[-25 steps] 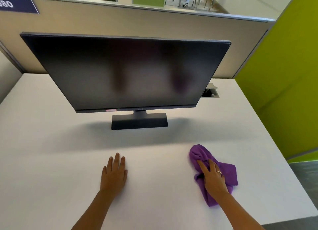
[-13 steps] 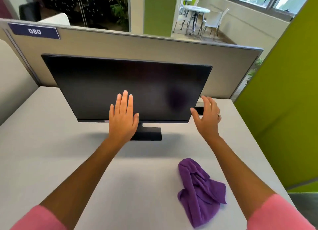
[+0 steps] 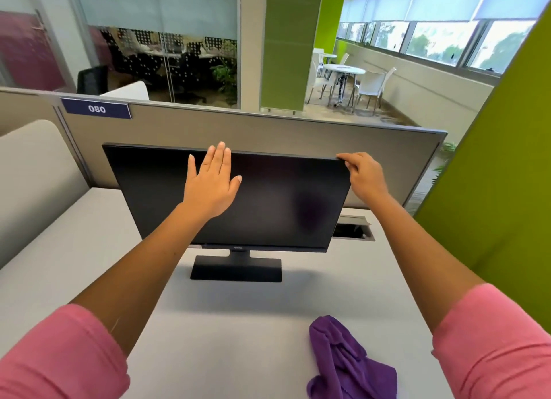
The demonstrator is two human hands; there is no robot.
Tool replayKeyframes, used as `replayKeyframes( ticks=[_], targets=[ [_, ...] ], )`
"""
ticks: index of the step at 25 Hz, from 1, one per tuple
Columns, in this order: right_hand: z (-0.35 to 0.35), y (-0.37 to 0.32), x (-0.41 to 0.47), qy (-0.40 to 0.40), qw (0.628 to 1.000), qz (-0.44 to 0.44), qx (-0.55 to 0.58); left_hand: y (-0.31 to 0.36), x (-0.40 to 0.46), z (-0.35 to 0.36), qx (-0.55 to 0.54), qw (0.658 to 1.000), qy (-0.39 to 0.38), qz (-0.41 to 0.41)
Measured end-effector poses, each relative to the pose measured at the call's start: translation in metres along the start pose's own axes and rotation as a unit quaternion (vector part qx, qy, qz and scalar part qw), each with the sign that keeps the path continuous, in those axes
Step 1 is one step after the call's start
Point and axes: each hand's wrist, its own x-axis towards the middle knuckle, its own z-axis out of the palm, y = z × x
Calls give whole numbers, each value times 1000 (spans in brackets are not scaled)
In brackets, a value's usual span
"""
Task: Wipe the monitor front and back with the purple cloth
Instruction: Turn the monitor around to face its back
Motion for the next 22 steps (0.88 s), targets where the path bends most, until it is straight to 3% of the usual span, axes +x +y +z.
replayKeyframes(
  ticks=[8, 16, 22],
  targets=[
    [-12, -4, -35, 39, 999, -28, 24, -11, 9, -7, 2, 999, -36, 20],
    [-39, -30, -50, -82, 988, -126, -24, -20, 7, -10, -6, 999, -52, 13],
    [-42, -48, -74, -92, 985, -147, -24, 1, 3, -19, -59, 996, -60, -13]
  ],
)
